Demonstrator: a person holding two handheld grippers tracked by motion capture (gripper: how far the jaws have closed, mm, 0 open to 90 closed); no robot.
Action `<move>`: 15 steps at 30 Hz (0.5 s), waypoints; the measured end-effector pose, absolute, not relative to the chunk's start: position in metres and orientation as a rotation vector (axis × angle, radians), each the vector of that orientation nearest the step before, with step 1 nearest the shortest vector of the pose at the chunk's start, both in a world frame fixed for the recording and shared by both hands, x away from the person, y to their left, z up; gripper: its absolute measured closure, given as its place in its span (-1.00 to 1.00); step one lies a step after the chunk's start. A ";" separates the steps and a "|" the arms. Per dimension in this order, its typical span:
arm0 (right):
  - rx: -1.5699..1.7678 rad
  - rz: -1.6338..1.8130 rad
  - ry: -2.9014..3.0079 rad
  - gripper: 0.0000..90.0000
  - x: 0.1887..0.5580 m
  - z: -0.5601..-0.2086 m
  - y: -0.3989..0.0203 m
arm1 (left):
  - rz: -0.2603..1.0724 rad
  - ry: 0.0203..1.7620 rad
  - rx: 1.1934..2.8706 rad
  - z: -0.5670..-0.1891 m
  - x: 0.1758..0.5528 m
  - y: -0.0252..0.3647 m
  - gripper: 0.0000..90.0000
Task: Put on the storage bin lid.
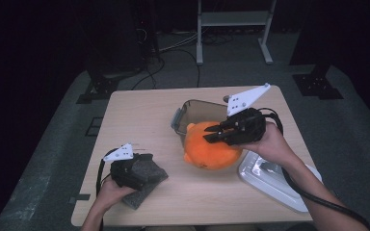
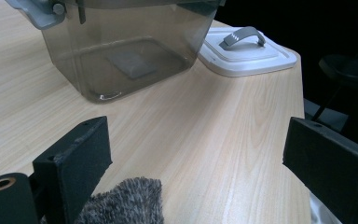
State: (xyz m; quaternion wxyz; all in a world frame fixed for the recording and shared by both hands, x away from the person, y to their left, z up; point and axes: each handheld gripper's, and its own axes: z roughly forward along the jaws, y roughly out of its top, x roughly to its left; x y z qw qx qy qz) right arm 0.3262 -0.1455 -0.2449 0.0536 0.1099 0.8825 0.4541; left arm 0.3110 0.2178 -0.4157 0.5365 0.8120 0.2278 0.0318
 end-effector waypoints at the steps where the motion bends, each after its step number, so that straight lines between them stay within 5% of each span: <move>1: 0.341 1.378 2.681 0.66 0.327 -0.243 -0.145 | 0.075 0.542 1.936 -0.416 0.311 0.218 -0.85; 15: 0.349 1.362 2.651 0.66 0.348 -0.226 -0.140 | 0.072 0.538 1.944 -0.417 0.311 0.216 -0.85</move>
